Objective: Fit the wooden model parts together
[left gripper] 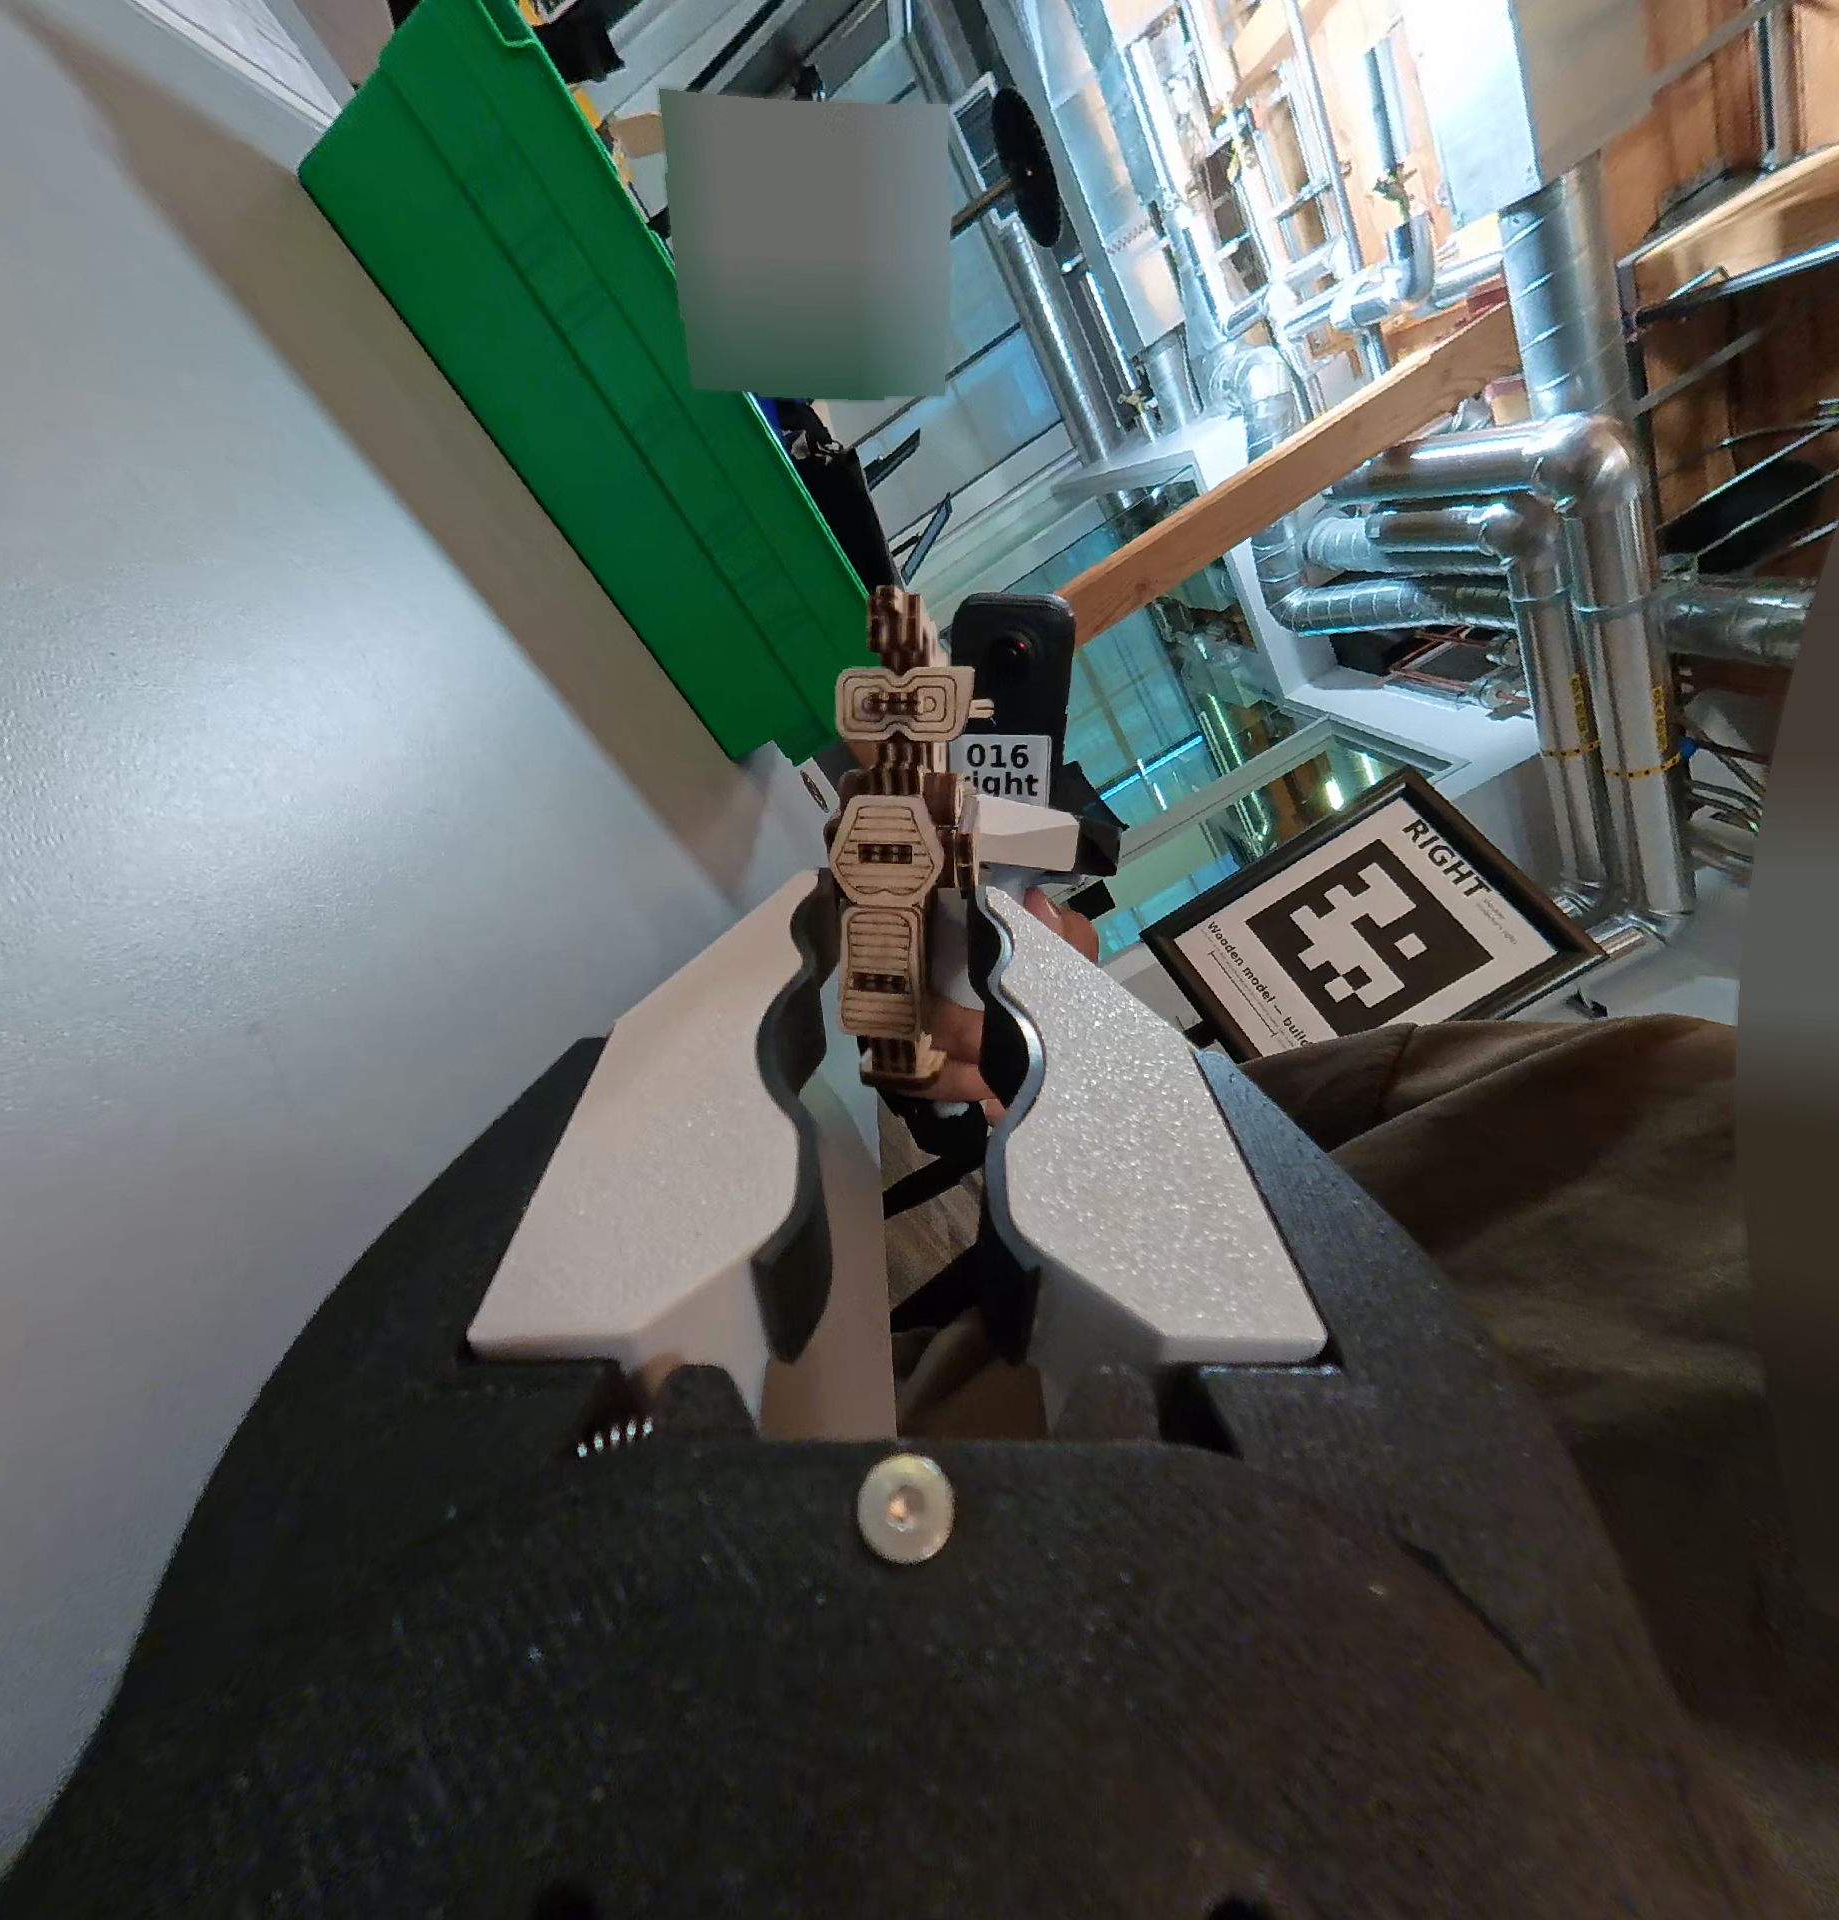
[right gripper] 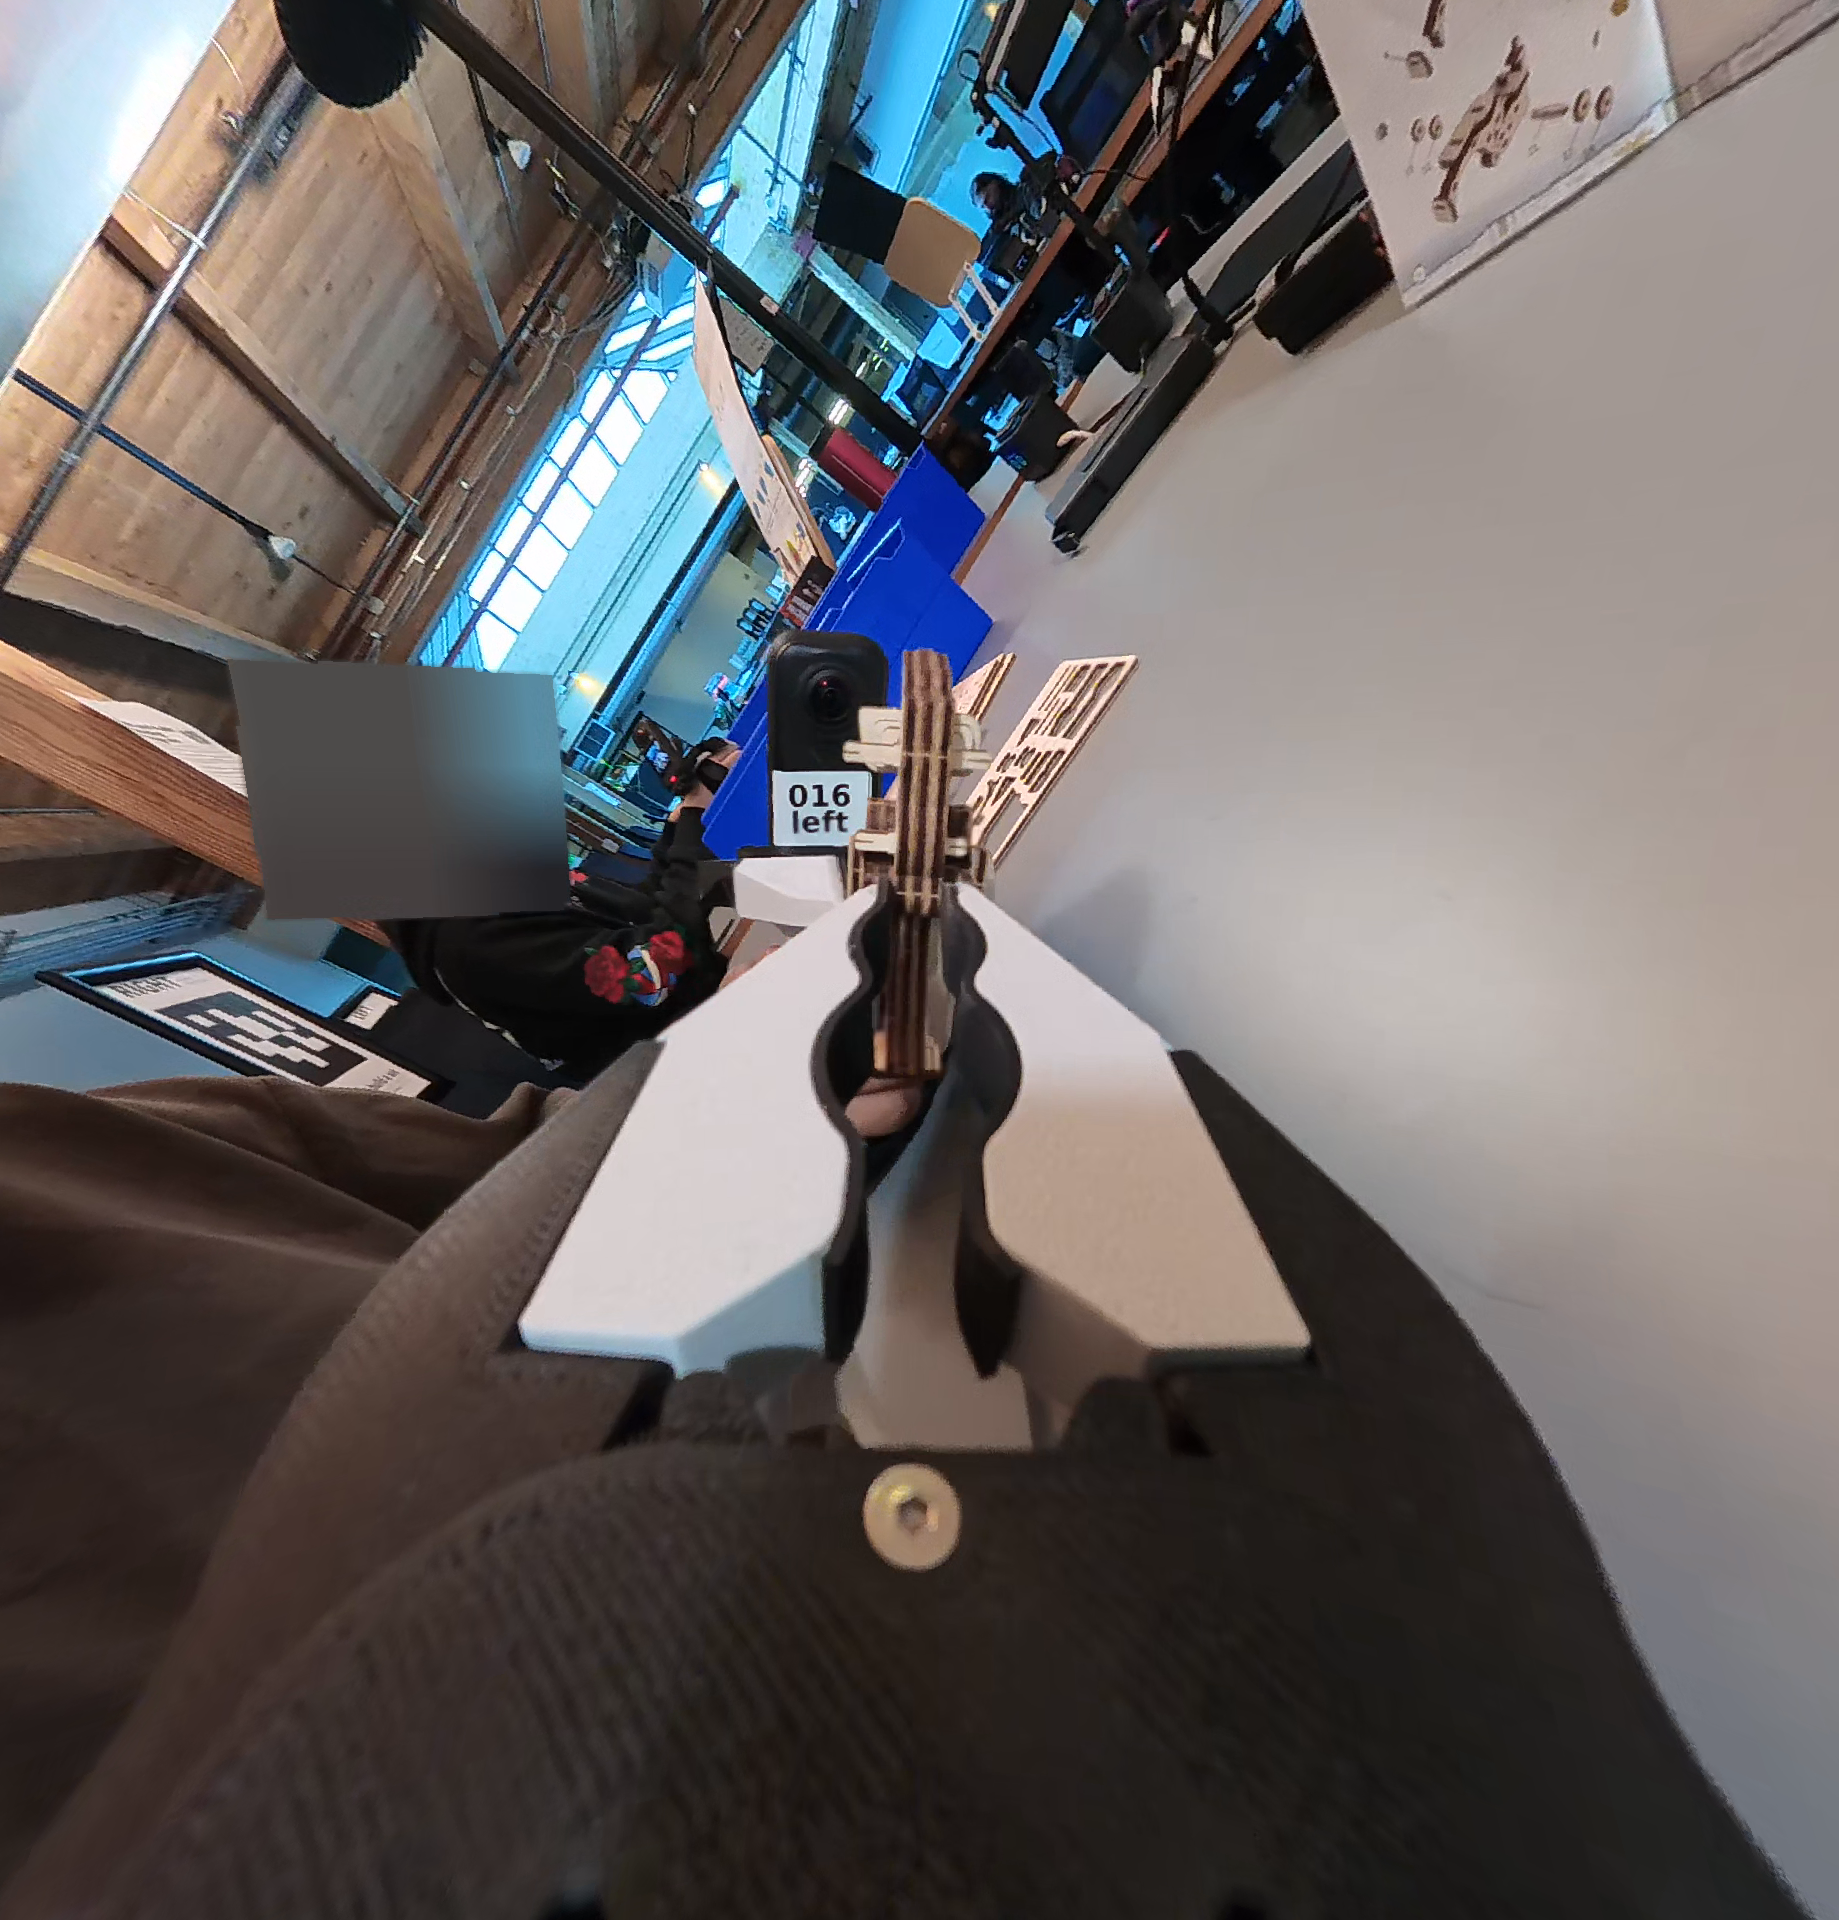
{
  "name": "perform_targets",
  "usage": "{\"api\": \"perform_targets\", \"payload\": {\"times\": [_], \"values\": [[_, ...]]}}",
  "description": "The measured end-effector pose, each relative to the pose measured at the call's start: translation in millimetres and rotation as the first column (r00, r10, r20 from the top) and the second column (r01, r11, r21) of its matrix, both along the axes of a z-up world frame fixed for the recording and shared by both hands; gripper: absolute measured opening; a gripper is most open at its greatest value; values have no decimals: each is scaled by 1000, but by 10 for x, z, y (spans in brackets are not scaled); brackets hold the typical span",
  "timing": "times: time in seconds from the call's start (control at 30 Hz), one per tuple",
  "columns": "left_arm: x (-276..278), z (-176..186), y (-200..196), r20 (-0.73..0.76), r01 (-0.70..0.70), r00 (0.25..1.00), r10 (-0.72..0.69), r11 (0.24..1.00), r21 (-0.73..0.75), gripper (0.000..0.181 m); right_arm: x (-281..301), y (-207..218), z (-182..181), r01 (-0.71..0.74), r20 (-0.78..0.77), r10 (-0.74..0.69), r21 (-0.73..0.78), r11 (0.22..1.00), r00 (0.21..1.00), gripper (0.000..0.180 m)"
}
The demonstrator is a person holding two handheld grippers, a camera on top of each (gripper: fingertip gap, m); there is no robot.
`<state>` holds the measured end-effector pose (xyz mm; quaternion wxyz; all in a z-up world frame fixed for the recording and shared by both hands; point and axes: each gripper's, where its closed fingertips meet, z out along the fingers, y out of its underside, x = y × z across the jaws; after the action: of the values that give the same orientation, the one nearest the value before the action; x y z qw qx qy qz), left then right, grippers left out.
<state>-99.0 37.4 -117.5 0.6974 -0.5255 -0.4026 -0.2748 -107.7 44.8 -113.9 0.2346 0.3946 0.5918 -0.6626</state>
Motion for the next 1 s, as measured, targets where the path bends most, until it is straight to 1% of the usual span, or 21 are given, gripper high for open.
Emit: {"api": "perform_targets", "payload": {"times": [0.03,0.17,0.37,0.57,0.8,1.0], "values": [[-4,-4,4,3,0,1000,0,1000,-3,21,-11,8,8,7,-14,-7,7,1000,1000,7],[6,-11,18,9,13,1000,-13,1000,-2,23,-43,39,73,32,-55,-32,1,999,998,7],[11,21,1,26,29,999,-30,999,39,22,-60,74,61,17,-13,-18,-31,999,1000,7],[3,73,-25,46,38,998,-43,994,104,22,9,22,37,-33,13,33,-41,999,999,7],[-42,89,-77,55,17,998,-25,992,126,17,32,14,40,-55,19,56,-50,997,998,7],[-42,91,-81,67,27,997,-36,990,139,18,45,6,26,-69,26,70,-49,996,997,7]]}}
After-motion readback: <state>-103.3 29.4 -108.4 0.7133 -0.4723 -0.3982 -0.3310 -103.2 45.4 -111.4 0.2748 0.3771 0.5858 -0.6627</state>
